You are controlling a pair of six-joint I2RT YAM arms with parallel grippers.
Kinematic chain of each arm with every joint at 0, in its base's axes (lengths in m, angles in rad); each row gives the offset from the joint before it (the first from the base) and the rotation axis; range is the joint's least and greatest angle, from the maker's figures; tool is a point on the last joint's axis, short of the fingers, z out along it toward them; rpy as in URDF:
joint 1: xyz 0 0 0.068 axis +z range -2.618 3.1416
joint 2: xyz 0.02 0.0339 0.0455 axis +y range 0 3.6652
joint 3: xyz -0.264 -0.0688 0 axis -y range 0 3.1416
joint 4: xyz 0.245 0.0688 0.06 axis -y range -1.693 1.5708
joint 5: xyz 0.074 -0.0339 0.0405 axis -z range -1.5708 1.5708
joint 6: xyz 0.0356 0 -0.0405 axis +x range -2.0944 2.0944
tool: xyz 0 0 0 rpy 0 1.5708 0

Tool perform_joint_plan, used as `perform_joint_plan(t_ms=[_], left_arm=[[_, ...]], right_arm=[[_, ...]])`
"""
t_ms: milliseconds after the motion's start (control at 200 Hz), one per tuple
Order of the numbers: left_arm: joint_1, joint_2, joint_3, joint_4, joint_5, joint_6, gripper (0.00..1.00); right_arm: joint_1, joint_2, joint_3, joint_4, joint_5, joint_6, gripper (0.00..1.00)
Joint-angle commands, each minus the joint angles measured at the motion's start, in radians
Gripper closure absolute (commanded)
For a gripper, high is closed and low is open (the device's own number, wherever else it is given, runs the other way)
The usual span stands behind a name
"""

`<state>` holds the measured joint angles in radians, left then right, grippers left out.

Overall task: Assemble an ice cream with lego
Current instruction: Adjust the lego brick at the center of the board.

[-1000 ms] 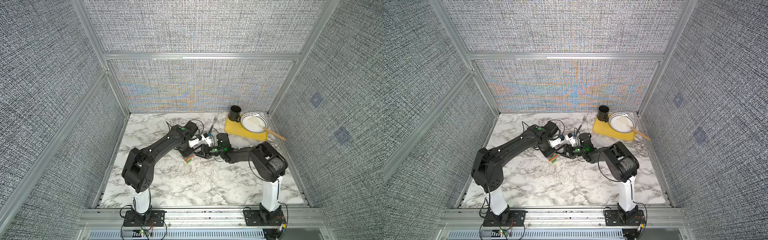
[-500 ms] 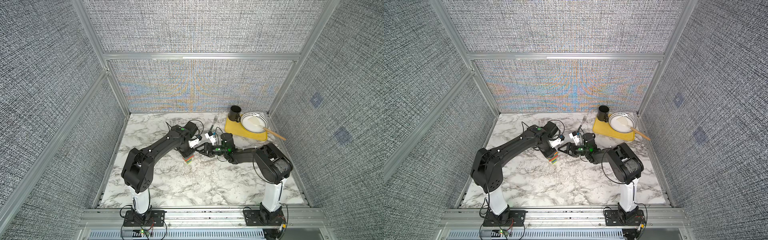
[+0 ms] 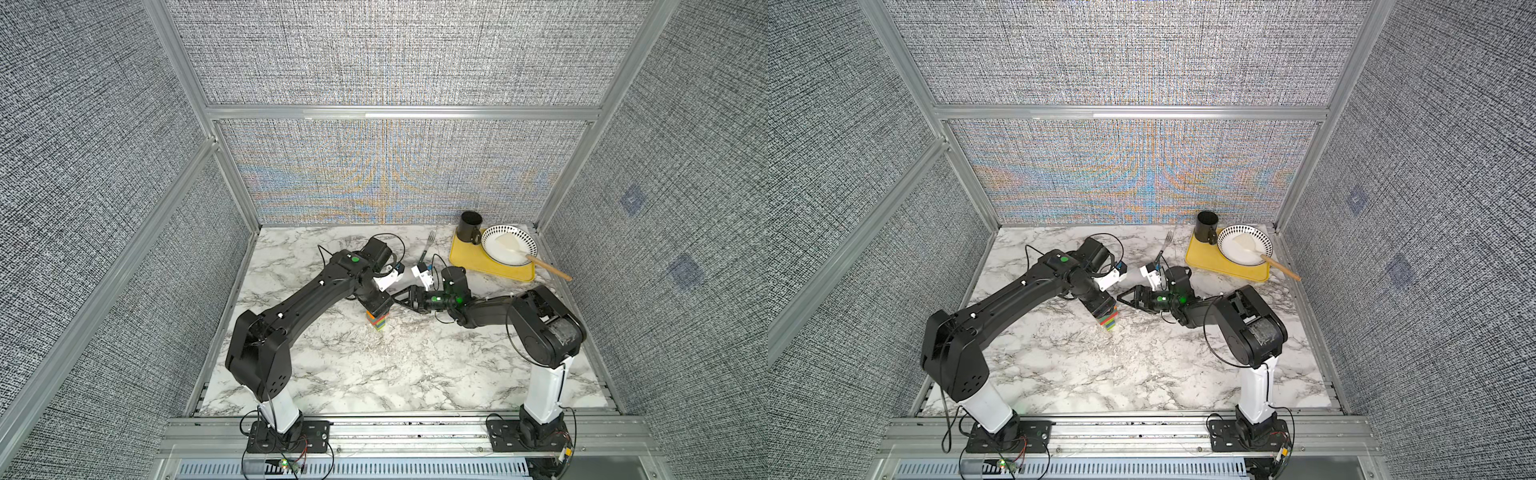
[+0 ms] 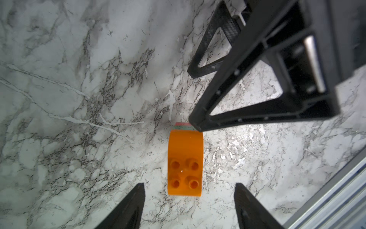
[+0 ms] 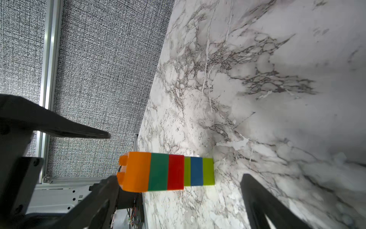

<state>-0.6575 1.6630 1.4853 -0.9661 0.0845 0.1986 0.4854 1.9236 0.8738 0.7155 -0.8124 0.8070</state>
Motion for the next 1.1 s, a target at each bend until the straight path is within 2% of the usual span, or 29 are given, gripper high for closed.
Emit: perform_joint_plan(t_ms=[0, 40, 55, 75, 150, 265, 350, 480, 586, 631, 716, 836, 1096], left_arm=[[0.001, -0.1, 0.019, 0.037, 0.028, -0.07, 0.22], [0.001, -0.16, 0.009, 0.053, 0.043, -0.103, 0.16], [0.001, -0.184, 0.001, 0.061, 0.047, -0.117, 0.04], [0.001, -0.216, -0.015, 0.072, 0.047, -0.136, 0.01], [0.001, -0.343, -0.095, 0.103, 0.011, -0.205, 0.01], [0.001, -0.567, -0.3, 0.15, -0.125, -0.297, 0.0], [0.002, -0.759, -0.472, 0.203, -0.238, -0.338, 0.0], [0.004, -1.003, -0.643, 0.238, -0.396, -0.392, 0.0], [0.004, -1.162, -0.777, 0.296, -0.499, -0.413, 0.0], [0.004, -1.189, -0.772, 0.302, -0.514, -0.411, 0.0], [0.008, -1.204, -0.757, 0.299, -0.531, -0.415, 0.0], [0.01, -1.198, -0.755, 0.286, -0.519, -0.412, 0.0], [0.016, -1.173, -0.758, 0.301, -0.451, -0.399, 0.0]], right_arm=[[0.003, -0.033, -0.055, 0.111, 0.065, -0.003, 0.03], [0.002, -0.053, -0.111, 0.17, 0.091, 0.008, 0.04], [0.003, -0.063, -0.126, 0.191, 0.101, 0.01, 0.04], [0.002, -0.073, -0.142, 0.215, 0.116, 0.011, 0.05], [0.01, -0.119, -0.202, 0.255, 0.179, 0.001, 0.08], [0.057, -0.214, -0.306, 0.256, 0.295, -0.089, 0.11], [0.148, -0.295, -0.377, 0.222, 0.445, -0.214, 0.12], [0.351, -0.361, -0.429, 0.187, 0.769, -0.461, 0.11], [0.436, -0.314, -0.388, 0.162, 0.868, -0.557, 0.12], [0.446, -0.285, -0.368, 0.154, 0.878, -0.574, 0.13], [0.447, -0.224, -0.378, 0.247, 0.877, -0.613, 0.21], [0.447, -0.134, -0.375, 0.348, 0.931, -0.63, 0.21], [0.447, 0.017, -0.311, 0.461, 0.931, -0.652, 0.24]])
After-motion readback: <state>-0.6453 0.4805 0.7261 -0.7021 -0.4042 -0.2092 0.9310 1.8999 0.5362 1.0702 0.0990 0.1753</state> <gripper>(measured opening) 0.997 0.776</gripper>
